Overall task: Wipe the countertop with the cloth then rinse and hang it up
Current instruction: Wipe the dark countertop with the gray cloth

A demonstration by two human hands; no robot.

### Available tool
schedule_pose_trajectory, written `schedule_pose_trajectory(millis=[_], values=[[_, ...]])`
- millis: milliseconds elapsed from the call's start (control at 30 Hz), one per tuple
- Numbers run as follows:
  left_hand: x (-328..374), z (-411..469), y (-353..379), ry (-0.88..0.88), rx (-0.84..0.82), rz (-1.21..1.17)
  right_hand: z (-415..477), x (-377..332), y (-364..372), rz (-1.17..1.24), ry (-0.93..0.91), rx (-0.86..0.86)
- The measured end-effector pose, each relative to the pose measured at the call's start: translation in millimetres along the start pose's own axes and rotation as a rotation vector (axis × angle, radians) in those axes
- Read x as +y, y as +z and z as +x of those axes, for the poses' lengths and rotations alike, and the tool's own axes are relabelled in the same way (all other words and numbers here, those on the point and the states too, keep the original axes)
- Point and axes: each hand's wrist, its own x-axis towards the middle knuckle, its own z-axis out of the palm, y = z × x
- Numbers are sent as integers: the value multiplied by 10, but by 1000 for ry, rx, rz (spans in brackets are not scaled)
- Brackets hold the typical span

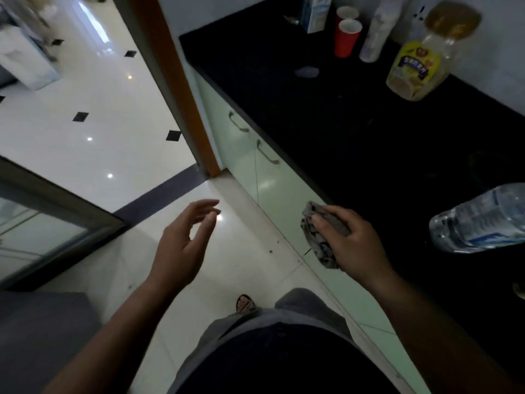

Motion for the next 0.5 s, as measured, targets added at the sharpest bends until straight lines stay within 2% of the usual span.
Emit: schedule_pose_trajectory(millis=[333,500], values=[[-200,1454,303,-60,-196,-39,1036,36,206,-67,222,152],[-103,2538,617,10,-306,65,1962,-75,-13,-27,282,243]])
